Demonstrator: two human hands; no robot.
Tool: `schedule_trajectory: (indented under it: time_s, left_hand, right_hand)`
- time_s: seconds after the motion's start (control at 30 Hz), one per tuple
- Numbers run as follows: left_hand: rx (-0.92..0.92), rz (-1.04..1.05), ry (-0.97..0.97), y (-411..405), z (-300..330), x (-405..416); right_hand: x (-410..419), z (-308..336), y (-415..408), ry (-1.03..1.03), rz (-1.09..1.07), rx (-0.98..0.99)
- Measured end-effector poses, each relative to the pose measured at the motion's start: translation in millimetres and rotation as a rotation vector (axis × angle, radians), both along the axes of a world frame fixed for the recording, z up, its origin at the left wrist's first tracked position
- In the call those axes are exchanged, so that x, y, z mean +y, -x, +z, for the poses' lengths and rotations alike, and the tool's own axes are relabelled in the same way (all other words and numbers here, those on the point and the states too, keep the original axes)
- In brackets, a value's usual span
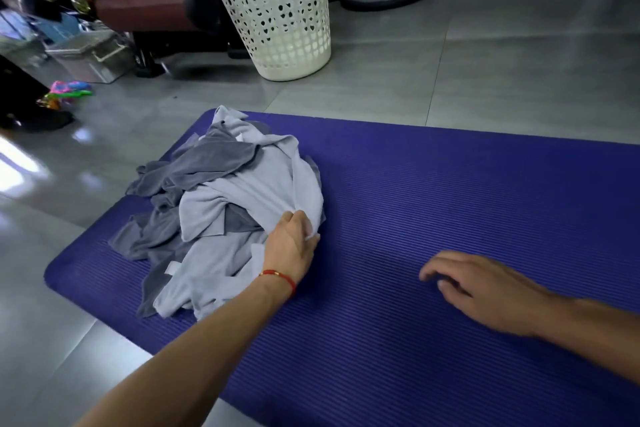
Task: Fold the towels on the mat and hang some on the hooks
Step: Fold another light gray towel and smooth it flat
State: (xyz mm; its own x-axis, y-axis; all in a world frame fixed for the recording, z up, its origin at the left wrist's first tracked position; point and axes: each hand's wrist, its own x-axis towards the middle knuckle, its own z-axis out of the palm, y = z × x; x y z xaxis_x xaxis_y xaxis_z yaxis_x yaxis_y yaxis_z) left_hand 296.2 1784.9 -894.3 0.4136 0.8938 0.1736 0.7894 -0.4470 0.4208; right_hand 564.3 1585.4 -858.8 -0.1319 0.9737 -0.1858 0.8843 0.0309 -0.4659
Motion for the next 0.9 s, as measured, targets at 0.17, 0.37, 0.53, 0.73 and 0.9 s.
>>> schedule_trajectory:
  time_s: [0.17,0.37,0.53,0.73,0.9]
  left_hand:
    - [-0.123,-0.101,-0.024,-29,0,-66]
    - [-0.394,-0.380,0.215,-115,24,-156]
    - [-0.398,-0.591,0.383,-144,12,-188]
    - [-0.151,-0.487,-0.074,-129,-2,-145]
    - [0.680,-0.188,0.046,-97,-41,-77]
  right_hand:
    - [13,-1,6,0.016,-0.199,0.254]
    - [11,1,-22,0.445,-0.678,1.159]
    - [-21,-8,-76,0.549,-0.570,1.142]
    - [-69,-11,-154,0.420,-0.499,0.632]
    - [-110,-24,-188,0.772,-0.199,-0.366]
